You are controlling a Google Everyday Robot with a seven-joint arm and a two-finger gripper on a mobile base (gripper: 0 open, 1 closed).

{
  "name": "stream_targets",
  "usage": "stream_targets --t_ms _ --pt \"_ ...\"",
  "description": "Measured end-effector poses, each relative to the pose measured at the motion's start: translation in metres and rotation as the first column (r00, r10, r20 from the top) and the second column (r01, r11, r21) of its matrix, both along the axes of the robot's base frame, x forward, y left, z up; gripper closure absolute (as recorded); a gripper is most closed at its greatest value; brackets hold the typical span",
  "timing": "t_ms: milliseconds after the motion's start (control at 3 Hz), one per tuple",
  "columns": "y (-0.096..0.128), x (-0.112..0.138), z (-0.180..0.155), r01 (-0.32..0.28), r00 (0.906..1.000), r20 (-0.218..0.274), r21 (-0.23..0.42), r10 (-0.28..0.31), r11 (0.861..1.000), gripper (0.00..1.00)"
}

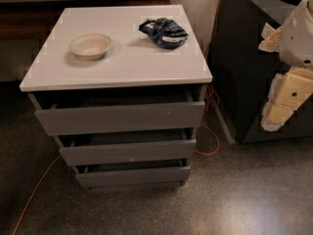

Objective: Open bottom drawer

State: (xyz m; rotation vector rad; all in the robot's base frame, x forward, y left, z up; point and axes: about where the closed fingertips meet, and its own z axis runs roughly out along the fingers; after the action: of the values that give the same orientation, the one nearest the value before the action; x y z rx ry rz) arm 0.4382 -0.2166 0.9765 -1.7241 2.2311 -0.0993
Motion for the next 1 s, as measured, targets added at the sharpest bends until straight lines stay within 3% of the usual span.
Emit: stream_targets --t_ms 333,667,1000 --pt "0.000 0.000 -0.002 -0.001 1.0000 -0.004 0.006 0.001 1.000 0.00" --pt "0.002 0.001 -0.021 -0.008 0.9993 -0.036 0.053 0.010 0.999 0.00" --pt "0.016 -0.001 -0.054 -0.063 0.9959 -0.057 0.106 0.070 0.992 0.00"
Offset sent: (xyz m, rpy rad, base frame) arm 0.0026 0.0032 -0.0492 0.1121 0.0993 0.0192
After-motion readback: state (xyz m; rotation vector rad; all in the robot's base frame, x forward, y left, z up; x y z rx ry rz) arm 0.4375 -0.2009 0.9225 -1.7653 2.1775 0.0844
